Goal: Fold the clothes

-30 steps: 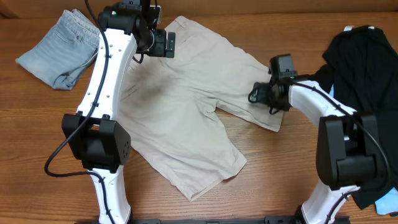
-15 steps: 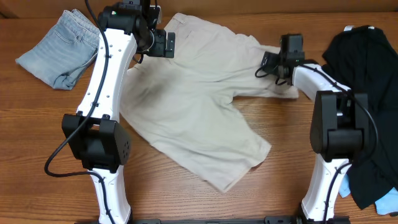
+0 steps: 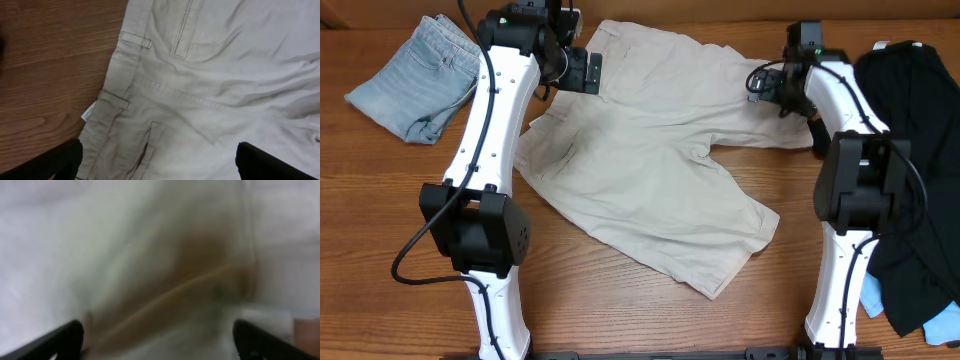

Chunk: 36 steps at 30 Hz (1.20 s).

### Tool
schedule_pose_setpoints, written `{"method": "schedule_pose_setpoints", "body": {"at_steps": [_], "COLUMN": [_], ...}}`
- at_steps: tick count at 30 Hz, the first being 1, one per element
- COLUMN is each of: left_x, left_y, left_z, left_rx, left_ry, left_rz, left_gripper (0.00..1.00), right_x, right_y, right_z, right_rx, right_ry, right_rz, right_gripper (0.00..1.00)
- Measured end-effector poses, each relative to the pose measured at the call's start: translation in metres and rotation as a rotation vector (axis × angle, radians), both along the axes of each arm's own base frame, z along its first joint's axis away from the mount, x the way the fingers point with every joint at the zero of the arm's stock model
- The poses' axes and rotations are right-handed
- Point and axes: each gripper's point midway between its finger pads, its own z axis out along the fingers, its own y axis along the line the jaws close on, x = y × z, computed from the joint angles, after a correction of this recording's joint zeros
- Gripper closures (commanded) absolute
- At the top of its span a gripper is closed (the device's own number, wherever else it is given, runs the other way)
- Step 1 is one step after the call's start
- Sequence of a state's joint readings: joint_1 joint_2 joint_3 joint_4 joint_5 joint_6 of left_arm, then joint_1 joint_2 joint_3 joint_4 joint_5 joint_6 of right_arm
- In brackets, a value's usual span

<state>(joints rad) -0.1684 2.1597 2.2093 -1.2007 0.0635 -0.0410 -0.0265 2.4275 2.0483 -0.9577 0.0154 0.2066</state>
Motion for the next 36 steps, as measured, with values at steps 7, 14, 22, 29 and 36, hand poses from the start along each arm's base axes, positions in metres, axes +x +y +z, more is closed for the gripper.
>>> {"method": "schedule_pose_setpoints", "body": {"at_steps": [7, 14, 22, 29, 36], "left_x": [-0.002, -0.005, -0.004, 0.002, 0.005], "left_y": [0.006, 0.009, 0.011, 0.012, 0.025], "left_z": [-0.002, -0.003, -0.003, -0.001, 0.000], "left_rx": [0.042, 0.079, 0.094, 0.096, 0.096], "left_ry": [0.008, 0.012, 0.005, -0.017, -0.023], "left_rz": [-0.008, -0.050, -0.066, -0.063, -0.039], "left_gripper": [0.00, 0.00, 0.00, 0.00, 0.00], "right_x": [-0.027, -0.051, -0.059, -0.071, -0.103], "right_y": [0.007, 0.023, 0.034, 0.034, 0.033], "right_z": [0.034, 0.020, 0.006, -0.010, -0.014], "right_rx": [0.054, 0.076, 0.083, 0.076, 0.067], "right_ry": [0.129, 0.233, 0.261, 0.295, 0.397], "right_rz": [-0.012, -0.029, -0.064, -0.076, -0.096], "right_gripper": [0.00, 0.00, 0.00, 0.02, 0.03]}}
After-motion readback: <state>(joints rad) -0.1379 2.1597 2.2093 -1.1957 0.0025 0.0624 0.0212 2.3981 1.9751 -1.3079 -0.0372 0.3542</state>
